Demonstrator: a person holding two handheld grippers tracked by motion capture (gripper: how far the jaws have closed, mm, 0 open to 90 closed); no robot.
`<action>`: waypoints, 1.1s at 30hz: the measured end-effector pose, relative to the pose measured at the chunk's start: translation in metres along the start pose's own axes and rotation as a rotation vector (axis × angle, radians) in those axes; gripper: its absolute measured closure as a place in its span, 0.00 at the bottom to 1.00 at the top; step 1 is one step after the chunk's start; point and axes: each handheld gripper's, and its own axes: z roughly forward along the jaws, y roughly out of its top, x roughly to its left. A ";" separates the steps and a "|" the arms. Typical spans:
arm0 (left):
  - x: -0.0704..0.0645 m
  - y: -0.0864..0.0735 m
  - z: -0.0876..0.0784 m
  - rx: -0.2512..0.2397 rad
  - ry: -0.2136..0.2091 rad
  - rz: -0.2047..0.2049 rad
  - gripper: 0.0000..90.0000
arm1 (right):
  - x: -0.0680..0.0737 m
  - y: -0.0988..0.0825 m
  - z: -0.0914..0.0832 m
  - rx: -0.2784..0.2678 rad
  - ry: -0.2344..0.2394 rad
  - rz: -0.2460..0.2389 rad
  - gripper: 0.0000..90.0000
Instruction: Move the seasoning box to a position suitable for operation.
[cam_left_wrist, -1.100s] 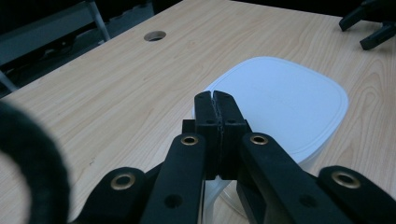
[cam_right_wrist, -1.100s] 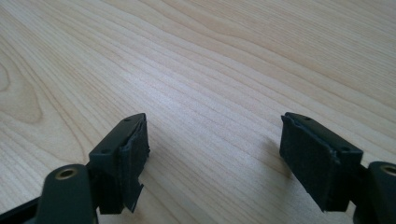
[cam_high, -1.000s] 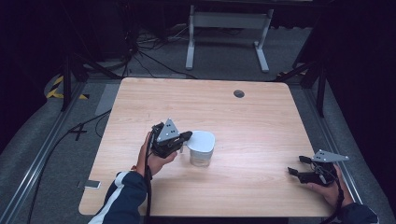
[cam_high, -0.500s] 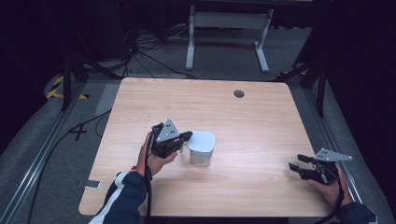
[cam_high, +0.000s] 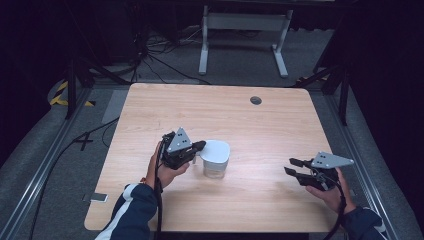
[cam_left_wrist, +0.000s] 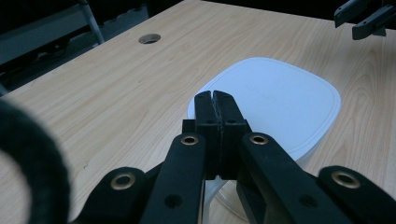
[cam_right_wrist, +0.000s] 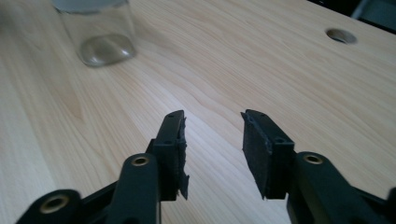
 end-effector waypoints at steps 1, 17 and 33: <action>0.000 0.000 0.000 -0.002 0.001 -0.007 1.00 | 0.003 0.006 0.004 -0.006 0.010 -0.011 0.71; 0.000 -0.002 0.001 -0.020 -0.002 -0.012 1.00 | 0.038 0.058 0.051 -0.014 0.129 -0.108 0.89; 0.000 -0.004 -0.002 -0.021 -0.005 -0.016 1.00 | 0.051 0.071 0.060 -0.017 0.166 -0.140 0.94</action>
